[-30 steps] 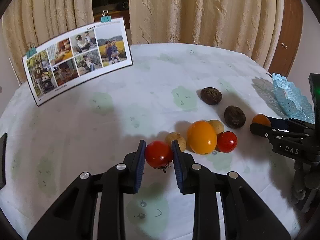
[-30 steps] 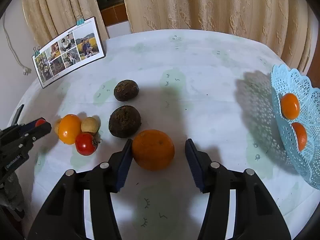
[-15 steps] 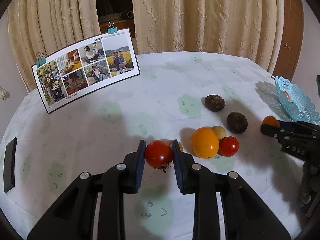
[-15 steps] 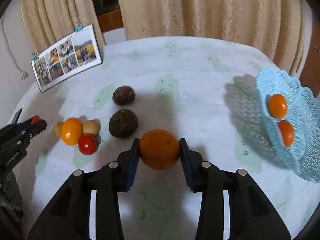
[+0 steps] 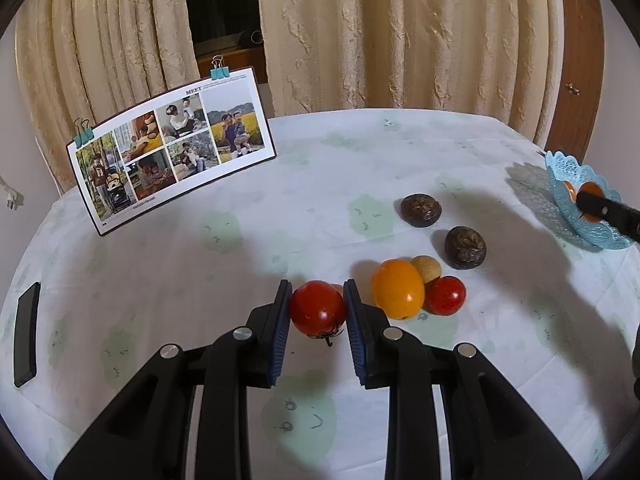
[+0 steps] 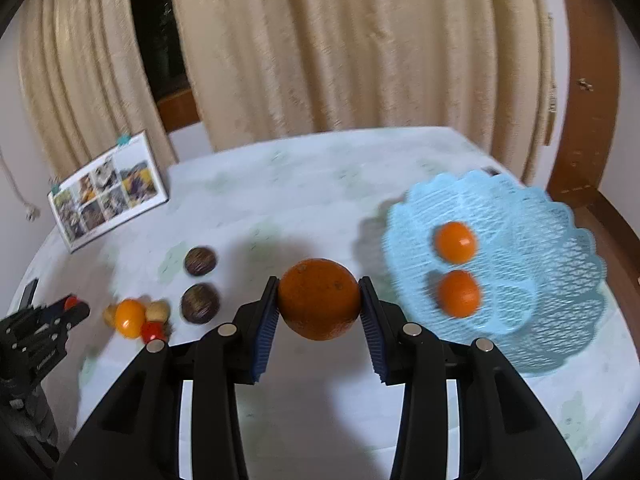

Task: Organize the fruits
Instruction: 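Carry the tomato into the basket with the left tool while the right tool releases its orange there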

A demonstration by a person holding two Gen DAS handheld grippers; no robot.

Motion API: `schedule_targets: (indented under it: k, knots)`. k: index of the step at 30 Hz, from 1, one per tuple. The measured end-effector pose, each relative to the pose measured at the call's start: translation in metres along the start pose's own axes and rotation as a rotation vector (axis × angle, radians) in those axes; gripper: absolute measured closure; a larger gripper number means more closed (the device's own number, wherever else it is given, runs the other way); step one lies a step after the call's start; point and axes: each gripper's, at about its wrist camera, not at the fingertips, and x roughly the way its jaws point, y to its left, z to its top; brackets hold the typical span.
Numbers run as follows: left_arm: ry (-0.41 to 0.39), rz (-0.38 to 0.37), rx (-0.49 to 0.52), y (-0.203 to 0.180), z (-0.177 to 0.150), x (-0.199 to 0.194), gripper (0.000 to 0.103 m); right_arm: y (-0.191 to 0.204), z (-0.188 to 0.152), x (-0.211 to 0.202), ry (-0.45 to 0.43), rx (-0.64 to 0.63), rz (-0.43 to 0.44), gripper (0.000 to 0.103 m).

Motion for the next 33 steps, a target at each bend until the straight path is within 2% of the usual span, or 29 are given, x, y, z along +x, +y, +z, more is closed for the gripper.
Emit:
schedule_targets:
  k: [10,17,27,28,29,30,33]
  knots:
    - [-0.010,-0.008,0.031,-0.024,0.007,-0.006,0.076,-0.065,0.007,-0.016,-0.056,0.115,-0.087,0.062]
    - [-0.017,-0.024,0.055,-0.043,0.014,-0.010,0.076,-0.095,0.003,-0.018,-0.073,0.151,-0.145,0.062]
    - [0.011,-0.074,0.066,-0.064,0.021,-0.009,0.076,-0.135,-0.011,-0.014,-0.074,0.240,-0.178,0.062]
    - [0.010,-0.079,0.066,-0.066,0.022,-0.010,0.076,-0.139,-0.012,-0.016,-0.083,0.251,-0.183,0.060]
    - [0.010,-0.084,0.065,-0.067,0.023,-0.011,0.076,-0.142,-0.013,-0.018,-0.094,0.262,-0.189,0.050]
    - [0.009,-0.085,0.065,-0.068,0.024,-0.011,0.076,-0.144,-0.014,-0.020,-0.105,0.273,-0.196,0.045]
    - [0.012,-0.095,0.070,-0.075,0.027,-0.011,0.076,-0.151,-0.016,-0.030,-0.155,0.290,-0.227,0.042]
